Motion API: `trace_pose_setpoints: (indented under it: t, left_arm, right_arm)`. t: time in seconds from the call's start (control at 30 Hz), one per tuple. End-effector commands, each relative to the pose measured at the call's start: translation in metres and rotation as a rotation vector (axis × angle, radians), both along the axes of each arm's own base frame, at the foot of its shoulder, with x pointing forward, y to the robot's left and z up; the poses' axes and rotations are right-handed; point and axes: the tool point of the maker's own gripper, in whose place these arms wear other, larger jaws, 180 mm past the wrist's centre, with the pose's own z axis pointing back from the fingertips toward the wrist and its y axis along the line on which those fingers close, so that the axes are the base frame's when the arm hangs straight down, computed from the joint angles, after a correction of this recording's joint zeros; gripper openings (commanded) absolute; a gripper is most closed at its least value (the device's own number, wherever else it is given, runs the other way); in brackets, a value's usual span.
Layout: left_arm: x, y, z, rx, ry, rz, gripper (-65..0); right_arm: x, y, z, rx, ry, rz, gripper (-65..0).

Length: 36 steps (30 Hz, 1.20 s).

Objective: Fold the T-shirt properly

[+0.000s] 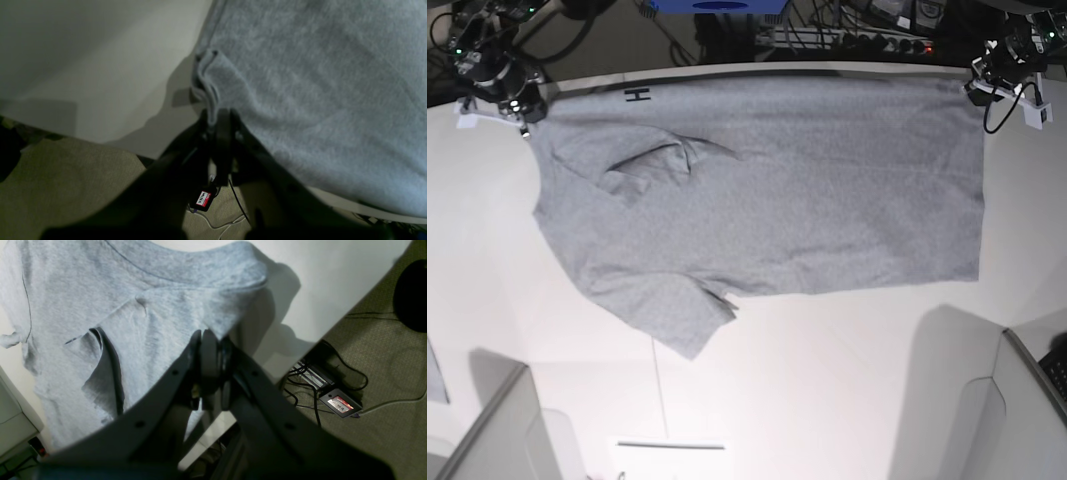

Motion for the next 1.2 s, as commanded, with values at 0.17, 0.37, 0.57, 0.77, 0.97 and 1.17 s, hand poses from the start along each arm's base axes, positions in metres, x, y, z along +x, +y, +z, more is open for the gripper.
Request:
trace_pose_setpoints:
  t: [0.17,0.37,0.57,0.77,0.97,1.17]
  left_arm:
    - [0.002,0.007,0.006,0.029,-0.013,-0.006,-65.0]
    - [-0.006,0.007,0.005,0.025,0.004,-0.002,-62.9]
    - [-0.011,0.009,0.004,0.028,0.015,0.004,-29.6]
    - [-0.01,0.011,0.007,0.037,0.011,0.003,-14.3]
    - [-0.026,0.061,0.032,0.129,-0.035,0.159,-14.5]
    - [-0.035,0.105,0.067,0.227,-0.109,0.286,-14.6]
  right_arm:
    - [0.002,-0.011,0.007,-0.045,-0.017,-0.001,-65.0]
    - [0.003,-0.012,0.007,-0.048,-0.019,-0.001,-54.9]
    - [0.003,-0.012,0.009,-0.053,-0.023,0.0,-43.4]
    - [-0.008,-0.034,0.015,-0.081,-0.023,-0.08,-43.1]
    - [-0.021,-0.062,0.025,-0.127,-0.03,-0.157,-42.8]
    - [0.008,-0.057,0.032,-0.131,-0.08,-0.1,-42.8]
